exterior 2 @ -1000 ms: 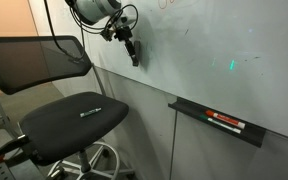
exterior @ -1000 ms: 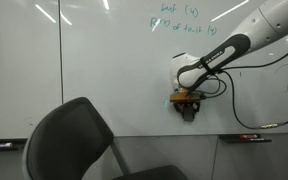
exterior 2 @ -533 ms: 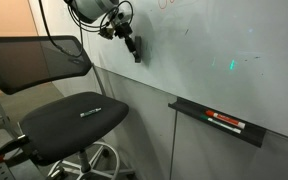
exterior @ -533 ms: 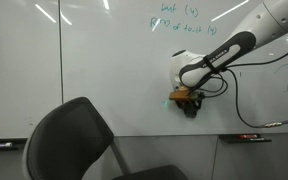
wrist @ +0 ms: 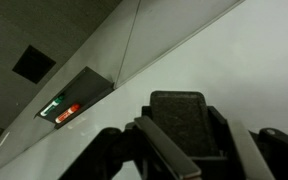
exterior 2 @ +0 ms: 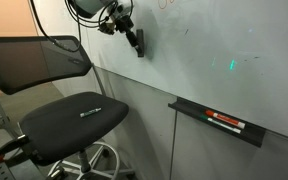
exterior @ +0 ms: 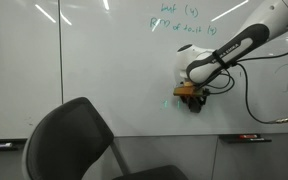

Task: Erase the words on the whiteboard

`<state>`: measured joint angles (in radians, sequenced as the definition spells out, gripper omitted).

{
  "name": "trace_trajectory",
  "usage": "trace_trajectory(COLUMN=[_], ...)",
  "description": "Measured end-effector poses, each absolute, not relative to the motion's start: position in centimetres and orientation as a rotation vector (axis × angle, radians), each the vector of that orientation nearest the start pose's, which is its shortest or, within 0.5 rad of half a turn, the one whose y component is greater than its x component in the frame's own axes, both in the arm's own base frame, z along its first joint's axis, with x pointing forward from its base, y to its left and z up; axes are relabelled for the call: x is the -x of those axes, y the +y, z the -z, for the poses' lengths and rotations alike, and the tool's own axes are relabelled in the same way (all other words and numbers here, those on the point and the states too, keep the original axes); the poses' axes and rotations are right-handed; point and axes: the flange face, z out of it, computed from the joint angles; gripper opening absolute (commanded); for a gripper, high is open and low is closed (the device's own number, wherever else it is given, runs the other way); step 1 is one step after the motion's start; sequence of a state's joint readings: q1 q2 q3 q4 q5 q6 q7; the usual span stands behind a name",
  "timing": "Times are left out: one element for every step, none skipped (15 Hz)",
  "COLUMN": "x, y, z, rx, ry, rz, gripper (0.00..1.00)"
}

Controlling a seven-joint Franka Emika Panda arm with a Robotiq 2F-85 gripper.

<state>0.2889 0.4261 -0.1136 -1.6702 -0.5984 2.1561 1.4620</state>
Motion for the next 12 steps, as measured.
trace_trajectory(x=[-66.7, -66.4, -66.0, -65.6, -65.0, -64.3, -63.5, -62.6, -61.6, -60.5, -59.2, -57.9], y=[10.2, 9.9, 9.6, 9.3, 8.9, 8.6, 8.4, 8.2, 8.1, 8.2, 8.4, 8.7], z=[-37.5, -37.7, -37.9, -38.0, -38.1, -38.1, -38.1, -38.2, -38.4, -38.7, -39.1, -39.5], rx=[3.002, 2.990, 2.978, 2.967, 2.957, 2.948, 2.937, 2.925, 2.910, 2.894, 2.877, 2.857], ry=[1.550, 1.548, 1.545, 1.543, 1.548, 1.556, 1.568, 1.584, 1.598, 1.607, 1.611, 1.610], rz=[0.798, 0.826, 0.855, 0.881, 0.905, 0.931, 0.961, 0.993, 1.027, 1.063, 1.101, 1.143], gripper=[0.31, 0.31, 0.31, 0.31, 0.31, 0.31, 0.31, 0.31, 0.31, 0.31, 0.31, 0.31])
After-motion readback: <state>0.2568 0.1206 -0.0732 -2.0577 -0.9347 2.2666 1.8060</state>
